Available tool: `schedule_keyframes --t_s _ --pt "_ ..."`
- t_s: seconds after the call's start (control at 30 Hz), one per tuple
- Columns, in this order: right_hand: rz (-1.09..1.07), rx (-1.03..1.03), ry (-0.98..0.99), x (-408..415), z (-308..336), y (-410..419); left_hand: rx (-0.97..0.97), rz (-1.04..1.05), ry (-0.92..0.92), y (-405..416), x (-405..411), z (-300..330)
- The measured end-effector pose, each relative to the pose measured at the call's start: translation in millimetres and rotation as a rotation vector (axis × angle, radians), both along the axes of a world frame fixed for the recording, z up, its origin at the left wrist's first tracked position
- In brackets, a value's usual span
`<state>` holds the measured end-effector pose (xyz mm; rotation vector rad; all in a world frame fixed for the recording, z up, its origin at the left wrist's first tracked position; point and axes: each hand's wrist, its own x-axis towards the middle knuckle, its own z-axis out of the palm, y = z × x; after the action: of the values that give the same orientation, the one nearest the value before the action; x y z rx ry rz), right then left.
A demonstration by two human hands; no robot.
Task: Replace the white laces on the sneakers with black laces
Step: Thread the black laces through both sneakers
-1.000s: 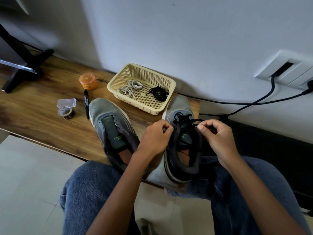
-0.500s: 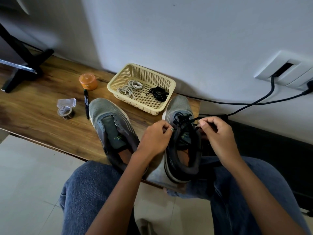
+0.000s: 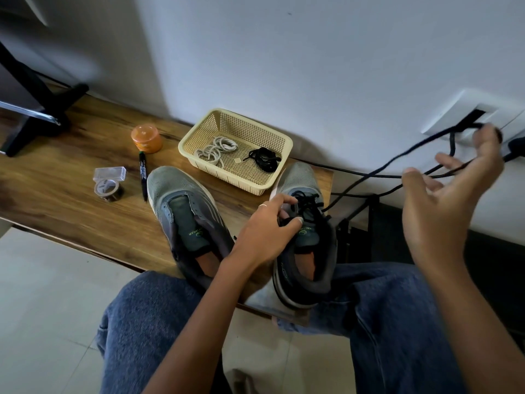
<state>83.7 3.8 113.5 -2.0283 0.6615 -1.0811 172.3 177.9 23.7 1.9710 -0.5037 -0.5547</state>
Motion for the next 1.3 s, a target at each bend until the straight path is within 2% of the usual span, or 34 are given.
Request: schedule_keyframes --t_s 0.3,0.5,0.63,0.8,0.93,1.13,1.3 --pt "0.158 -0.067 -0.051 0.9 31.7 14.1 0.04 -0.018 0.009 0.7 1.5 -1.2" --pt "0.222 0.0 -0.155 2.6 38.3 19.1 0.039 -0.005 0.071 1.8 2.1 0.8" --pt "0.279 0.041 -0.144 3.8 37.8 27.7 0.056 -0.045 0.074 4.7 1.6 6.5" --pt "0.379 0.166 -0.053 8.5 25.1 30.5 0.066 -0.004 -0.07 7.0 -6.4 9.5" --pt "0.443 0.273 0.119 11.5 -1.4 23.7 0.082 0.141 -0.022 8.4 -14.0 11.3" --pt "0.537 0.287 0.362 9.6 -37.4 23.0 0.187 0.121 -0.057 8.8 -16.2 13.3" --pt "0.534 0.276 0.413 8.4 -48.6 22.8 0.194 0.102 -0.074 9.0 -16.8 15.4"
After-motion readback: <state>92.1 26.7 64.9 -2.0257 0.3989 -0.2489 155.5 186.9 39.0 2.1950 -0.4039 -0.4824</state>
